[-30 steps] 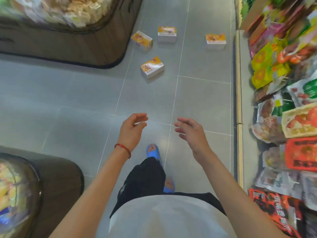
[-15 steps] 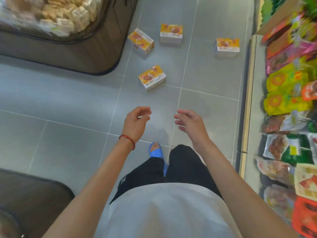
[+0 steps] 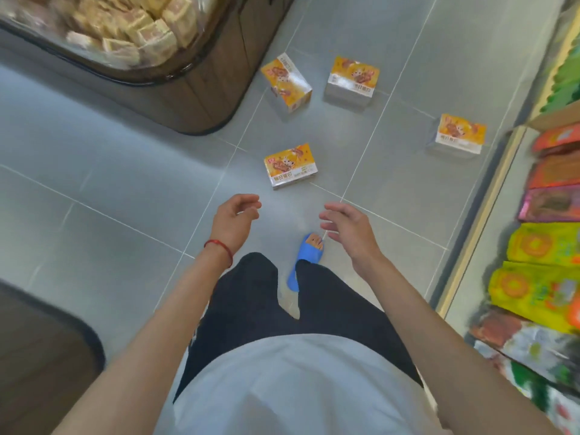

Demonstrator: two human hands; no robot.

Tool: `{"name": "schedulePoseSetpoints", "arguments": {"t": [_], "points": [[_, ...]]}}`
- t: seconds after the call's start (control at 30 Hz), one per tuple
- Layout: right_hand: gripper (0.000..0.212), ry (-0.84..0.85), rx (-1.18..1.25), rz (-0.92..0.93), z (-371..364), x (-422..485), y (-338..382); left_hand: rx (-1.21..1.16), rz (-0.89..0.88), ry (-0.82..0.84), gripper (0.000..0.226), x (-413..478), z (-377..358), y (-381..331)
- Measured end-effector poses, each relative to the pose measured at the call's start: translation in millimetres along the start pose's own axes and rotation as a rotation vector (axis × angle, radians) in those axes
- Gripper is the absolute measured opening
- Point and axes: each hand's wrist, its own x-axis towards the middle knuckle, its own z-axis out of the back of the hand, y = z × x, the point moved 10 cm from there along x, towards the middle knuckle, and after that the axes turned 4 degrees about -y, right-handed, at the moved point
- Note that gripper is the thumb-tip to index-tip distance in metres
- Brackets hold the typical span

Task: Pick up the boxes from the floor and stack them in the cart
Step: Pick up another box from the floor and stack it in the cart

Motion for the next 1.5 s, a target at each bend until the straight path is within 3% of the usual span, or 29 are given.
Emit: {"name": "schedulePoseSetpoints", "arguments": {"t": [0.3,0.5,0.67,0.93,1.07,1.17,1.23,1.3,1.37,1.5], "points": [[0.013,-0.004,-0.149,-0.076,-21,133,65,-0.088,0.219,0.025,0.019,121,-30,-13],[0.011,-0.021,-0.224,-0.091,-52,235,69,-0.081,0.421,0.013,0.012,213,-37,25],[0.01,-0.035,-0.23,-0.158,-71,327,30,-0.049,0.538,0.011,0.022,288,-66,79],[0.012,-0.043,-0.387,-0.165,-94,489,-56,0.048,0.607,0.02,0.004,415,-128,187],[0.031,-0.064,-0.437,-0.14,-99,577,-100,0.096,0.574,-0.054,0.029,482,-152,239],[0.04,-0.095,-0.453,-0.101,-106,635,-124,0.092,0.55,-0.105,0.077,528,-166,274],[0.038,-0.124,-0.41,-0.087,-109,668,-138,0.037,0.547,-0.137,0.095,554,-178,295],[0.042,-0.146,-0.334,-0.11,-112,698,-156,-0.061,0.549,-0.192,0.09,579,-188,310],[0.066,-0.129,-0.285,-0.143,-116,724,-177,-0.164,0.541,-0.237,0.079,609,-197,332],[0.068,-0.09,-0.235,-0.123,-127,741,-197,-0.4,0.569,-0.192,0.096,649,-225,386]]}}
